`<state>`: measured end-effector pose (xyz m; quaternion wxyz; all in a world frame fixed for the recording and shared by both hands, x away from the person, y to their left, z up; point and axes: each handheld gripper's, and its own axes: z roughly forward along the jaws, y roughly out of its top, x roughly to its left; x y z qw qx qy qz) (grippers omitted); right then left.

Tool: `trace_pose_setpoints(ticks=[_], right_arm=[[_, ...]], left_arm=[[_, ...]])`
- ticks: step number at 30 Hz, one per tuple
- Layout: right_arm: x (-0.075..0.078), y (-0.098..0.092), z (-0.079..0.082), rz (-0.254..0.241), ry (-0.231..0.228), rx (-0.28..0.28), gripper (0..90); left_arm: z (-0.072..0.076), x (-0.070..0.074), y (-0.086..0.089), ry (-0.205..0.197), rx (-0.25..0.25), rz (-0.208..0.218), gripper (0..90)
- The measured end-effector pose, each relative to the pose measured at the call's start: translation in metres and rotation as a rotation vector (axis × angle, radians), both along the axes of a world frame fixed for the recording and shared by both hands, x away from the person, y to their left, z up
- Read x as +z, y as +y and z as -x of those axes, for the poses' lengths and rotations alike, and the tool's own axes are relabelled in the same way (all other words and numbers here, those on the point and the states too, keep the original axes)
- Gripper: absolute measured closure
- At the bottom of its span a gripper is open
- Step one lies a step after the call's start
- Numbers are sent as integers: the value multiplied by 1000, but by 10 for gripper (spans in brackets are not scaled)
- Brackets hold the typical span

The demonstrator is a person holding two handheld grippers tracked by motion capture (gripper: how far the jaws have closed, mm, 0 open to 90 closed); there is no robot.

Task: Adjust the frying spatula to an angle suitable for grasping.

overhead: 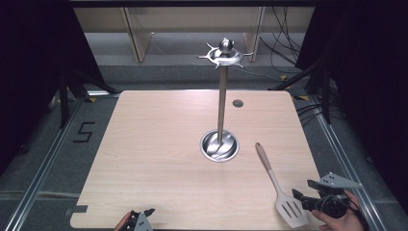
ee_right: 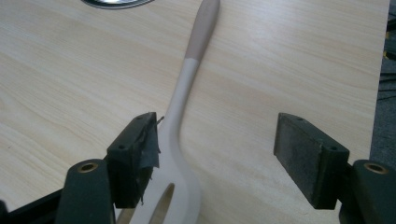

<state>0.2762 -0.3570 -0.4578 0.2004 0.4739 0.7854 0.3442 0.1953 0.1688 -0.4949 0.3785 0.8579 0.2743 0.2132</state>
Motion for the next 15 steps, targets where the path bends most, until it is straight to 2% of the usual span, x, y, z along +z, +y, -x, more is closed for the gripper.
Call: trace_pose_setpoints(ticks=[3, 4, 7, 8, 9, 10, 12, 13, 15], right_arm=[[2, 2, 1, -1, 17, -19, 315], [1, 1, 0, 3, -4, -12, 315], [3, 2, -3, -6, 11, -4, 305], [4, 2, -4, 11, -5, -18, 305], [4, 1, -7, 19, -13, 15, 305], [4, 2, -8, 29, -24, 5, 306], [6, 3, -10, 30, -22, 22, 305], [10, 6, -12, 23, -16, -1, 305], [12, 6, -14, 40, -15, 6, 303]], left_arm=[[0, 0, 0, -1, 3, -1, 153], [0, 0, 0, 1, 4, 0, 153], [0, 0, -1, 2, 7, 1, 153], [0, 0, 0, 1, 7, 1, 153], [0, 0, 0, 1, 7, 2, 153], [0, 0, 0, 1, 9, 7, 153], [0, 0, 0, 3, 10, 7, 153], [0, 0, 0, 2, 11, 9, 153], [0, 0, 0, 6, 8, 9, 153]])
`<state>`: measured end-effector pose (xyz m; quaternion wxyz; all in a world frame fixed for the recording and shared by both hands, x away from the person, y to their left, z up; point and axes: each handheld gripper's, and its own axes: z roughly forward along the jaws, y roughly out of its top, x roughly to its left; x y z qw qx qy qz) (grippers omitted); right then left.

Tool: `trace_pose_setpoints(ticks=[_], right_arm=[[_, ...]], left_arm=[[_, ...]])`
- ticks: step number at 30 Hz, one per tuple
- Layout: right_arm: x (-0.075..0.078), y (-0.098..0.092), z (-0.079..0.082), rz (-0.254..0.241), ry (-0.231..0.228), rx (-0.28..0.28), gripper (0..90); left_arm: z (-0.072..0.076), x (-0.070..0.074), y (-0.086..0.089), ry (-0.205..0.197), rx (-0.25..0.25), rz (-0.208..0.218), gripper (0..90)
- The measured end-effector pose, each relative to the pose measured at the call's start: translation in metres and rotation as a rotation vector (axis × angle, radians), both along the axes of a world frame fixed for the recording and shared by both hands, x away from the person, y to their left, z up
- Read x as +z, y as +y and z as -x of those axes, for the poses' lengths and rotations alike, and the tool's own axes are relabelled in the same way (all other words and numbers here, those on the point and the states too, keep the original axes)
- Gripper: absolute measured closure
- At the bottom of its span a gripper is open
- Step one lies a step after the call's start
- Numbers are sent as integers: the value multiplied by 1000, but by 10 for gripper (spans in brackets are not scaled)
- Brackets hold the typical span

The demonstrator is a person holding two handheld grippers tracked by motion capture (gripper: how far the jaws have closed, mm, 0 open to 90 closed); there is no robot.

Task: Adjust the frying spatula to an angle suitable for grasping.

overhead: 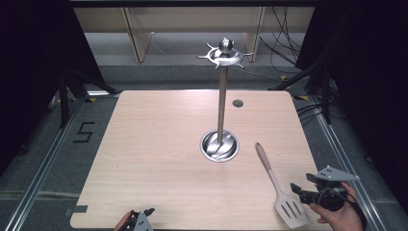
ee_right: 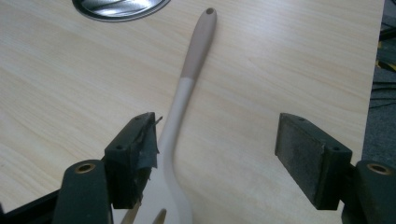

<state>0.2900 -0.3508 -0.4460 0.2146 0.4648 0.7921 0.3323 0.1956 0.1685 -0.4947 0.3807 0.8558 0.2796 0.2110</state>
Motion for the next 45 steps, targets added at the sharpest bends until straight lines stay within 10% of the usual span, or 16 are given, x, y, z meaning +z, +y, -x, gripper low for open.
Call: trace_pose_setpoints(ticks=[12, 31, 45], right_arm=[[0, 13, -17, 29, 91, 29, 230], [5, 61, -72, 196, 273, 102, 402], [-15, 68, -94, 210, 402, 140, 546]], left_arm=[[-1, 0, 0, -5, -3, -12, 153], [0, 0, 0, -6, -3, -4, 153], [0, 0, 0, -4, -6, -9, 153]])
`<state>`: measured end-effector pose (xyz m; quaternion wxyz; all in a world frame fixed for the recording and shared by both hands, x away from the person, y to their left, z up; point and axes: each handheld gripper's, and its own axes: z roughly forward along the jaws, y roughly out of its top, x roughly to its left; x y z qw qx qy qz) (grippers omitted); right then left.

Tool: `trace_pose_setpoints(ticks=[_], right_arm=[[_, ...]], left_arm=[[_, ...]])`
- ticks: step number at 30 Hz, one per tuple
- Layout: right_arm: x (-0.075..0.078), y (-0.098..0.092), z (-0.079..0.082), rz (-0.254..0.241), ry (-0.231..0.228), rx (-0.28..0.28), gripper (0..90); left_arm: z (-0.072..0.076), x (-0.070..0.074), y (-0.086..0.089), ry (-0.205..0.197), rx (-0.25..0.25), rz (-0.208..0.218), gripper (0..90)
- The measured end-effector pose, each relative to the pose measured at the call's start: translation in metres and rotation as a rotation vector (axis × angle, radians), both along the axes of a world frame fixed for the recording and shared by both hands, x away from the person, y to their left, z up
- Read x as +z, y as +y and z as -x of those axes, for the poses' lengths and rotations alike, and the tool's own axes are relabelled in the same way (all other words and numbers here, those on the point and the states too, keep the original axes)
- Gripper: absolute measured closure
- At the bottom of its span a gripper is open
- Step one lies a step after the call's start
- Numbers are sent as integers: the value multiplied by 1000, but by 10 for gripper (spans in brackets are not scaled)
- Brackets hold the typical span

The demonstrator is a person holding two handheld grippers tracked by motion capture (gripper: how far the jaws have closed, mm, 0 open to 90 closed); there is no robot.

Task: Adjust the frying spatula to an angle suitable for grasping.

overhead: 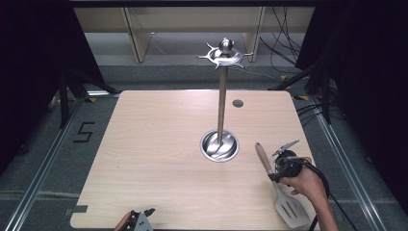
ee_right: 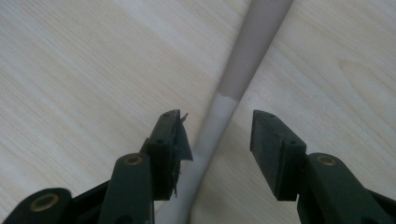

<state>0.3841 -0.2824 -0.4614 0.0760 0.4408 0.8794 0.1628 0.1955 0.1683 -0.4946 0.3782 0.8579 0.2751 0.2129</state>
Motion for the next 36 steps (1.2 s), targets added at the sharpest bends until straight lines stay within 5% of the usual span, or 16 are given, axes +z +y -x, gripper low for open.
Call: trace_pose_setpoints(ticks=[15, 18, 22, 26, 29, 36], right_arm=[[-7, 11, -17, 51, 65, -14, 610], [-9, 13, -20, 81, 64, 14, 618], [-10, 12, -25, 86, 68, -5, 636], [-13, 12, -27, 77, 85, -2, 650], [-12, 13, -27, 74, 117, -36, 659], [-11, 17, -33, 109, 128, 13, 666]], left_arm=[[0, 1, 1, -1, 0, -6, 153], [1, 0, -1, 2, 5, 31, 153], [1, 1, 1, -11, 0, 0, 153], [1, 0, -1, 1, 5, 31, 153], [1, 0, 0, 1, 2, 13, 153], [0, 2, 2, 9, -10, -9, 153]])
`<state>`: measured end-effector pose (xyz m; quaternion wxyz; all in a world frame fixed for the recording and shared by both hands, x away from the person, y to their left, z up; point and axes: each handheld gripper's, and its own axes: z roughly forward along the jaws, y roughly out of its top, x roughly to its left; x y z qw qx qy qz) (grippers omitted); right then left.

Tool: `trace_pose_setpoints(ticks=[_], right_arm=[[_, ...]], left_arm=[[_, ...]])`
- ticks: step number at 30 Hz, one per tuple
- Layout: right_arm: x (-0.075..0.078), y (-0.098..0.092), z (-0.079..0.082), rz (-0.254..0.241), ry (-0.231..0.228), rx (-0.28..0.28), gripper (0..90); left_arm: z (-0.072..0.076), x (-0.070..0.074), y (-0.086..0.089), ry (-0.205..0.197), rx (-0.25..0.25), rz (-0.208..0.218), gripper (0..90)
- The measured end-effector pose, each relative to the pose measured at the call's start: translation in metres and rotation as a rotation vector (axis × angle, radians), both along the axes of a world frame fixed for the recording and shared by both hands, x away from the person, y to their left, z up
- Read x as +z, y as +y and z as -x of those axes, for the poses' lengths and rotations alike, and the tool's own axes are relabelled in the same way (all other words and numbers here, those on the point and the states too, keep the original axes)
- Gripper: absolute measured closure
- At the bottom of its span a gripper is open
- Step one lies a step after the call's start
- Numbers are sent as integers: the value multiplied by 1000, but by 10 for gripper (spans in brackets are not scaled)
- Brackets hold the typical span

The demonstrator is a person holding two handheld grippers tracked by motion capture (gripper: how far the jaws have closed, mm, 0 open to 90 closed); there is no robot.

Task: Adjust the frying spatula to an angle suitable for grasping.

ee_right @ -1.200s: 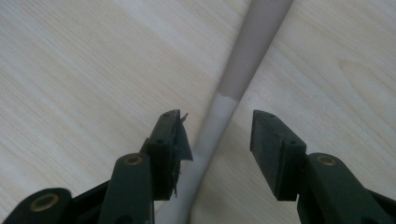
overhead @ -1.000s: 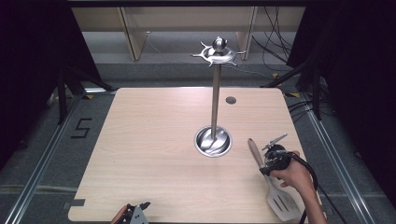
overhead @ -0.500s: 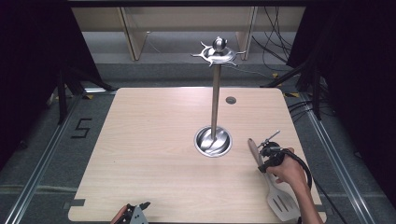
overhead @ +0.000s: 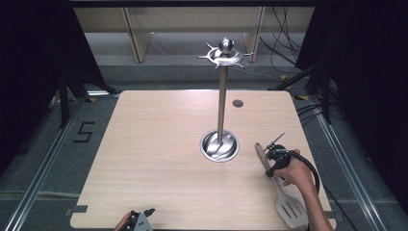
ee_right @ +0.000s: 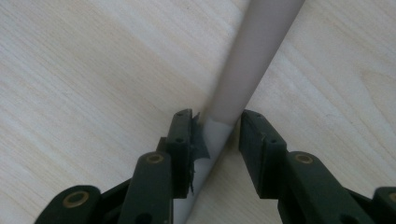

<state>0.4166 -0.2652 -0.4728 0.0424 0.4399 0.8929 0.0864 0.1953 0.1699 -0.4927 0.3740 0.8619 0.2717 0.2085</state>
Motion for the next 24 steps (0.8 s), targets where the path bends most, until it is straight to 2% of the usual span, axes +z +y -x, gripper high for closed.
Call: trace_pose_setpoints(ticks=[3, 4, 7, 8, 9, 11, 13, 15, 16, 19, 23, 24], right_arm=[[0, 0, -2, 6, 17, 9, 677], [1, -1, -4, 14, 16, 27, 680], [1, 2, -4, 29, 26, 45, 692], [0, 3, -4, 28, 29, 65, 702], [0, 4, -4, 19, 35, 75, 708], [1, 6, -4, 19, 44, 103, 717], [0, 7, -5, 11, 49, 125, 724], [0, 8, -5, 13, 56, 129, 725], [0, 9, -7, 17, 54, 127, 727], [1, 10, -7, 18, 66, 117, 727], [1, 9, -8, 20, 59, 140, 728], [1, 10, -7, 16, 58, 122, 729]], left_arm=[[0, -1, 0, 8, 1, 5, 153], [0, -2, -1, -18, 15, 6, 153], [0, 0, -1, 7, 0, 6, 153], [0, 0, -1, 8, 2, 7, 153], [0, -2, -1, -11, 16, 14, 154], [0, -2, -2, -10, 14, 17, 153], [0, 0, -1, 7, 1, 6, 153], [0, 0, -1, 7, 1, 6, 153], [0, -2, -2, -10, 13, 16, 153], [0, -2, -2, -10, 10, 12, 153], [0, -2, -2, -17, 11, 4, 153], [0, -2, -2, -9, 9, 15, 153]])
